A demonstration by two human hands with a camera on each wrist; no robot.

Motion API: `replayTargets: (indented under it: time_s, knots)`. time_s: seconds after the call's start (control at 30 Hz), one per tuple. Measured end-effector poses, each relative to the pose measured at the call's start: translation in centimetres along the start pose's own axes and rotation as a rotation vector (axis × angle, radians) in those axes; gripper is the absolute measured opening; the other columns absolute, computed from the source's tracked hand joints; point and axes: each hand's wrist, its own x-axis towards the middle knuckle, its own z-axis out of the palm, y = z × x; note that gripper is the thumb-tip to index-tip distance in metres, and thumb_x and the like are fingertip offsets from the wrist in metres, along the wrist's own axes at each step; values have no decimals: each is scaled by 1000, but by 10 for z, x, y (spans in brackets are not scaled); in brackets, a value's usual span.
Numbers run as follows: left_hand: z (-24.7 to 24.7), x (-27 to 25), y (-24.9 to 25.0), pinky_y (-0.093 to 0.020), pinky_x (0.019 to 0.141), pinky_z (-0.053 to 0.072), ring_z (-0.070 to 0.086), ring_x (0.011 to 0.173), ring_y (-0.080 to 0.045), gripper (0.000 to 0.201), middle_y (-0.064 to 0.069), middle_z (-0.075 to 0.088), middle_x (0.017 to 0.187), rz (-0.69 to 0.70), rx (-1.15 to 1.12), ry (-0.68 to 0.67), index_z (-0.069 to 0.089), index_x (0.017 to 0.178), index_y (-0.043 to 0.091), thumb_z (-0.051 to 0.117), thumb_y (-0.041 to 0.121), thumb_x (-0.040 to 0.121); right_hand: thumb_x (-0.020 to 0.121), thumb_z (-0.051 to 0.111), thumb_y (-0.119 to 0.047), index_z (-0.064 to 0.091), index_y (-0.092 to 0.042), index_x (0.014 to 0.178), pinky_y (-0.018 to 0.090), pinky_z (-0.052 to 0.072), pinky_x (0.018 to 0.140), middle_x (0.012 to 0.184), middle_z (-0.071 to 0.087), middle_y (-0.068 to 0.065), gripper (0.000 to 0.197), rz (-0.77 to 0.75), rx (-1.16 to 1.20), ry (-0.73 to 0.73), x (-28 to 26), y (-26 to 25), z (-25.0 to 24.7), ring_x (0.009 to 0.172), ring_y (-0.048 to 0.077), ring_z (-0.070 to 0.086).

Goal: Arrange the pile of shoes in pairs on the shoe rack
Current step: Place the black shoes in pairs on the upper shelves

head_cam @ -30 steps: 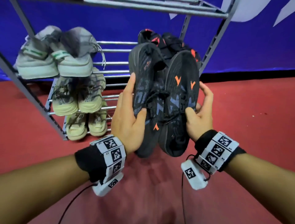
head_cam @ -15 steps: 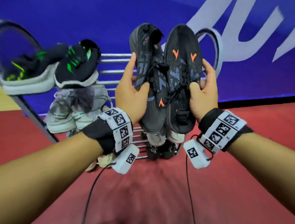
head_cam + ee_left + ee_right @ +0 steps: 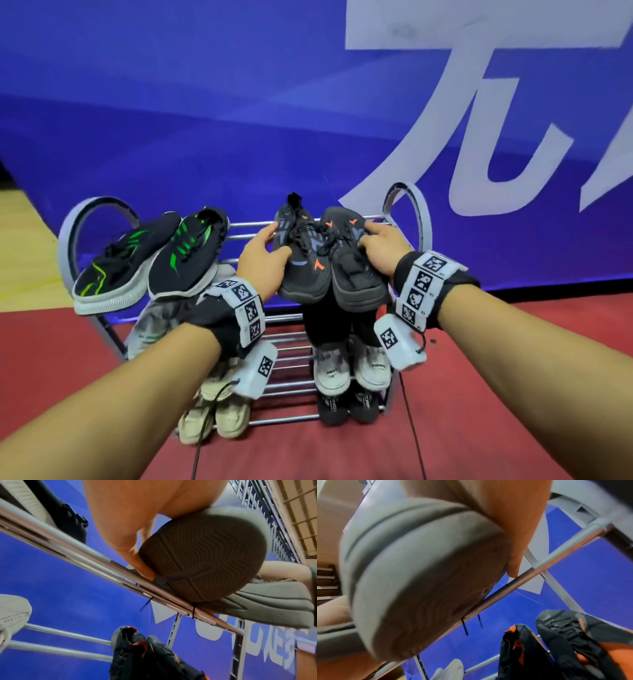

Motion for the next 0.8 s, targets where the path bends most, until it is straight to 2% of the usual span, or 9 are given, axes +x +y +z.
replayTargets:
  time_s: [0.07, 0.13, 0.23, 0.33, 0.43, 0.53, 0.63, 0.73, 0.8]
  knots:
    - [1, 12, -6, -47, 99, 53, 67, 111, -22, 80, 1, 69, 123, -30, -7, -2, 58, 134, 30, 59, 33, 54, 72, 46, -16, 70, -17, 111, 44, 53, 98, 104, 74, 7, 45, -9, -32, -25, -2, -4, 0, 100, 30, 68]
    - [2, 19, 0, -47, 101, 51, 66, 113, -21, 83, 0, 70, 123, -32, -12, 1, 60, 133, 28, 59, 33, 50, 69, 44, -17, 67, -18, 116, 46, 55, 96, 105, 74, 7, 53, -4, -59, -45, 3, -5, 0, 98, 30, 69]
    - [7, 10, 18, -44, 104, 49, 64, 116, -19, 76, 2, 66, 127, 5, 3, -50, 55, 139, 26, 62, 24, 64, 79, 46, -11, 66, -16, 120, 47, 55, 96, 107, 73, 11, 46, 15, -67, -38, 10, -5, -4, 100, 32, 68]
    - [11, 8, 16, -35, 103, 48, 61, 116, -15, 66, 4, 64, 130, 40, 63, -81, 48, 145, 25, 61, 11, 83, 89, 46, -4, 69, -17, 111, 47, 55, 96, 104, 74, 11, 34, 27, -30, 1, 12, -7, -4, 99, 31, 69]
    - [11, 10, 3, -27, 95, 46, 59, 116, -13, 63, 5, 61, 132, 73, 111, -102, 48, 145, 28, 60, 15, 85, 92, 49, -7, 71, -16, 111, 44, 55, 96, 102, 75, 9, 31, 35, -44, 16, 5, -8, -3, 98, 29, 70]
    - [6, 20, 0, -30, 95, 47, 60, 113, -15, 55, 9, 66, 125, 67, 307, -89, 59, 133, 40, 57, 36, 78, 93, 55, -15, 66, -17, 126, 33, 49, 99, 113, 72, 3, 35, 4, -157, -27, 0, -13, -1, 108, 25, 66]
    - [1, 26, 1, -31, 96, 48, 61, 115, -20, 48, 6, 68, 124, 39, 392, -92, 63, 129, 38, 57, 40, 81, 96, 59, -31, 56, -22, 137, 26, 39, 92, 118, 62, -5, 42, 2, -145, 5, -12, -18, 0, 108, 14, 57]
    - [3, 24, 1, -35, 101, 47, 59, 119, -18, 61, 8, 65, 128, 40, 444, -117, 58, 132, 40, 54, 54, 72, 92, 63, -46, 51, -28, 138, 21, 43, 85, 121, 62, -8, 51, -14, -93, 18, -32, -18, 0, 106, 10, 59]
    - [5, 18, 0, -41, 102, 47, 58, 119, -18, 73, 6, 60, 130, 55, 487, -84, 55, 131, 42, 51, 62, 61, 80, 68, -61, 47, -31, 141, 17, 45, 90, 128, 59, -7, 72, -37, -123, -23, -47, -11, 1, 112, 9, 58]
